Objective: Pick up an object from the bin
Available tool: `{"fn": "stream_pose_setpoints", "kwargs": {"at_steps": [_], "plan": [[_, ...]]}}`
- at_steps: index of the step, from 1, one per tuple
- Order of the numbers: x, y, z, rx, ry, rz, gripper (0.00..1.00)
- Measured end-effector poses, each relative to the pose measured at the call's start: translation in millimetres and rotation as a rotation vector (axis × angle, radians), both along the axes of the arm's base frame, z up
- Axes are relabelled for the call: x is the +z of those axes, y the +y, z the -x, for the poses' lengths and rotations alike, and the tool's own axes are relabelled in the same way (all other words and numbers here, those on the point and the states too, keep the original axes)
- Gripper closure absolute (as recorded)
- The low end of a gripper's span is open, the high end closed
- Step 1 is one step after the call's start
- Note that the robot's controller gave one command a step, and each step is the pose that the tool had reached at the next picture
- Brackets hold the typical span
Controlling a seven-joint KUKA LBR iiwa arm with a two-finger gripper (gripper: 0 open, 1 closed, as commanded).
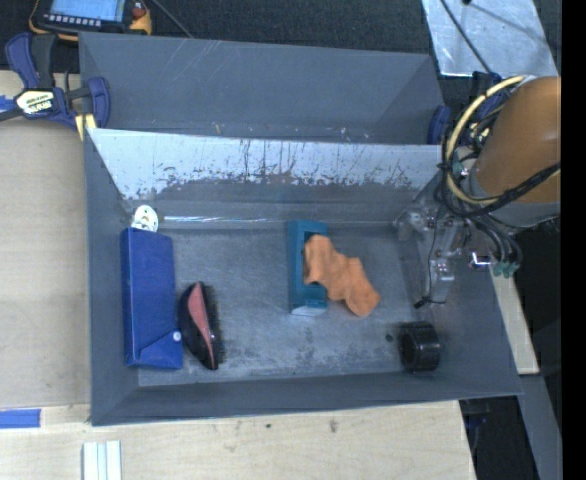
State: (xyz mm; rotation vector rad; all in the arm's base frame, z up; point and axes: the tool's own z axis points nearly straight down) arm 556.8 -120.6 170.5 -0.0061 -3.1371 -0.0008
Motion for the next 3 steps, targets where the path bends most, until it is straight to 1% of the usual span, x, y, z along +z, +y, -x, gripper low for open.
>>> {"fn": "stream_pose_setpoints", "kwargs": {"at_steps": [1, 2, 3], "plan": [[4.9, 0.5, -1.6, 0.003, -0.008, 0.001, 0.0], [-44.8, 36.0, -41.4, 0.047, -0.017, 0.003, 0.0], [-79.2, 43.9, -37.6, 0.043, -0.01, -0.002, 0.0]]}}
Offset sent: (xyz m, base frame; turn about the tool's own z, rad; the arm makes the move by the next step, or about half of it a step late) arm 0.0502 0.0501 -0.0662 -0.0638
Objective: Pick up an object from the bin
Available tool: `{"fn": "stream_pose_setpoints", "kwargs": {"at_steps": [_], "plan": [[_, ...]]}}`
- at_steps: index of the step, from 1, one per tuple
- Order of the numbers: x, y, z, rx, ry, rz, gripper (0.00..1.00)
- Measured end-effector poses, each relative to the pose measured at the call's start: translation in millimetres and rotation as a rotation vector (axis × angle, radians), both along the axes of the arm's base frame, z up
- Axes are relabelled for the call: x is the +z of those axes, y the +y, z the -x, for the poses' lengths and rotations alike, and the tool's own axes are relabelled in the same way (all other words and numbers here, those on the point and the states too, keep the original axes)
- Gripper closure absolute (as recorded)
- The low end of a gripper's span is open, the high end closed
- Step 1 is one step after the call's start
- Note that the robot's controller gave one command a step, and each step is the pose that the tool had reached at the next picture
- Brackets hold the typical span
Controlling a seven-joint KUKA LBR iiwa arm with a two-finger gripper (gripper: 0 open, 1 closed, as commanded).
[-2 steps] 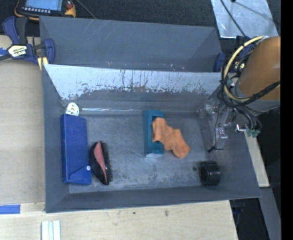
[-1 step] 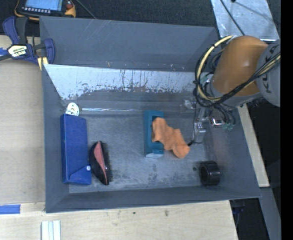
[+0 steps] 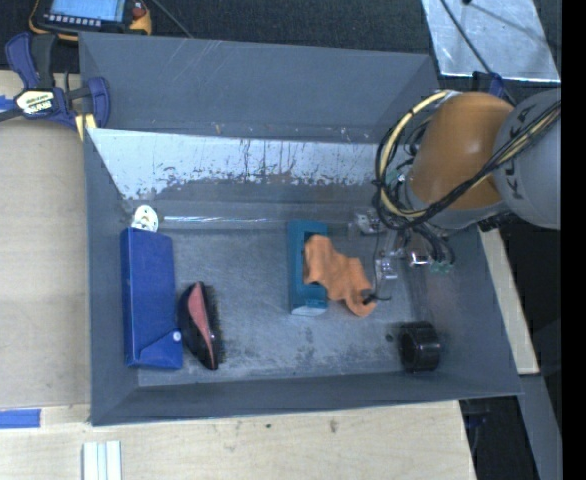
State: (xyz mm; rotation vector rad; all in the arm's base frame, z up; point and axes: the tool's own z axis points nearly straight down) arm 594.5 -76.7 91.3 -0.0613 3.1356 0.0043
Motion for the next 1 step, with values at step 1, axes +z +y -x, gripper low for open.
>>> {"fn": "stream_pose_setpoints", "kwargs": {"at_steps": [1], "plan": [[-12.8, 8.8, -0.6, 0.013, 0.004, 0.005, 0.0]]}}
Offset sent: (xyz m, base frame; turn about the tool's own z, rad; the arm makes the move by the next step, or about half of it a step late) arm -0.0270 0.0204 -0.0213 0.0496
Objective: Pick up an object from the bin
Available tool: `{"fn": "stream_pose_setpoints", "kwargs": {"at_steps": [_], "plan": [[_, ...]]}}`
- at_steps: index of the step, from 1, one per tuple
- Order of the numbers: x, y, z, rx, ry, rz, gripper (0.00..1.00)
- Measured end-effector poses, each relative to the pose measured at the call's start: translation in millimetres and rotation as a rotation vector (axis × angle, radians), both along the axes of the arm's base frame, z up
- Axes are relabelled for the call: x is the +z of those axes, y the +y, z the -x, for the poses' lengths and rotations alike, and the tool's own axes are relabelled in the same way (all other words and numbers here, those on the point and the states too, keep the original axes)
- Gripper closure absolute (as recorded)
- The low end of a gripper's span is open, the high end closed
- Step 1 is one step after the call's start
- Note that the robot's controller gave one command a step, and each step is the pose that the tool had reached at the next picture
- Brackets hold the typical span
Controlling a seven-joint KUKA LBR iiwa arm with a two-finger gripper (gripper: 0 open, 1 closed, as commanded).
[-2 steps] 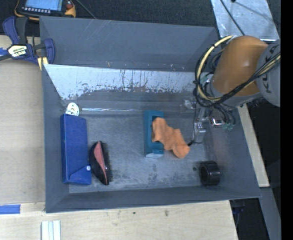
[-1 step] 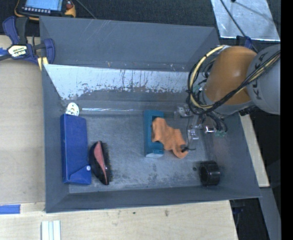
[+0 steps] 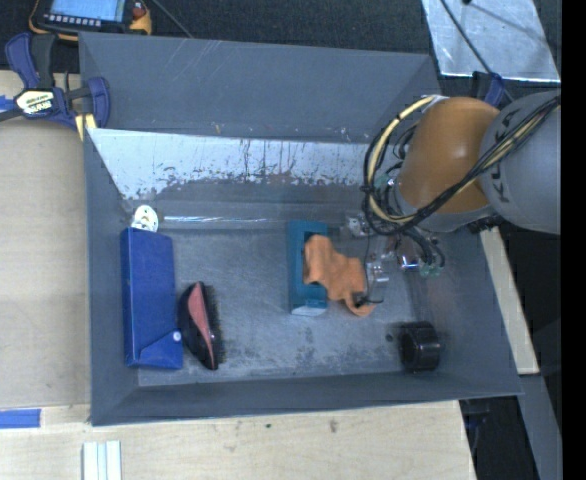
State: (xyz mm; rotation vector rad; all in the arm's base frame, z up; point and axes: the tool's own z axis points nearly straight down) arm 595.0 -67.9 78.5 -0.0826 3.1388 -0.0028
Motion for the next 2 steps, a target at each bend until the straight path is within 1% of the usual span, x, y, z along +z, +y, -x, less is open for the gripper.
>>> {"fn": "stream_pose_setpoints", "kwargs": {"at_steps": [1, 2], "plan": [[-7.4, 10.9, 26.4, -0.062, -0.002, -0.002, 1.0], [-7.4, 10.9, 26.4, -0.062, -0.002, -0.001, 1.0]]}}
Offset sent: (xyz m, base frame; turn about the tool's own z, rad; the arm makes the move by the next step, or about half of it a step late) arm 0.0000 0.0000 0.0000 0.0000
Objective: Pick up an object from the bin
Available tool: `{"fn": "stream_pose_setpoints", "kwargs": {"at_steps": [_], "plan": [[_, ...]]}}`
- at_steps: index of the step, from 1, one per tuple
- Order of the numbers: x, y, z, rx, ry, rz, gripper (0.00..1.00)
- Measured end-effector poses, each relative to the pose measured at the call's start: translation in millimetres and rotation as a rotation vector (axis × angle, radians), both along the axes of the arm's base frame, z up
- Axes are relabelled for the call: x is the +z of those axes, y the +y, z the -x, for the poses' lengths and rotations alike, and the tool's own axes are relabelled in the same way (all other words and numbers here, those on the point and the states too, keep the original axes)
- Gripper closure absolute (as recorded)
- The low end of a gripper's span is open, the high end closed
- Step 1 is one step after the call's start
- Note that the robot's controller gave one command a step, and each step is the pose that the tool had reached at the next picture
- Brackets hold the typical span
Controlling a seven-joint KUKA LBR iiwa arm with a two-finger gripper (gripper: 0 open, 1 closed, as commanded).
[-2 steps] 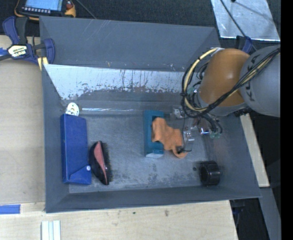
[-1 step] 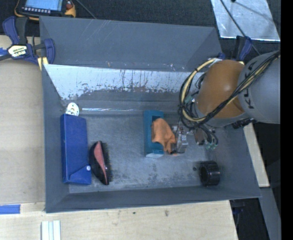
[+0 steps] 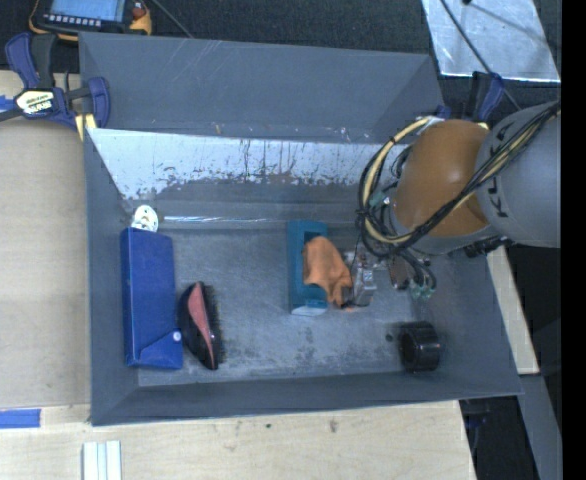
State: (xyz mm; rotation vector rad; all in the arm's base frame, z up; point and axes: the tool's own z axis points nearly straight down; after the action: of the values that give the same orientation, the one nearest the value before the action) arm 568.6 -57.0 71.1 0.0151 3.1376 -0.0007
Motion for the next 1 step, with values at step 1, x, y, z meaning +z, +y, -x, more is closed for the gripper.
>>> {"fn": "stream_pose_setpoints", "kwargs": {"at_steps": [1], "plan": [[-0.2, -45.6, -2.8, 0.018, -0.002, -0.002, 1.0]]}}
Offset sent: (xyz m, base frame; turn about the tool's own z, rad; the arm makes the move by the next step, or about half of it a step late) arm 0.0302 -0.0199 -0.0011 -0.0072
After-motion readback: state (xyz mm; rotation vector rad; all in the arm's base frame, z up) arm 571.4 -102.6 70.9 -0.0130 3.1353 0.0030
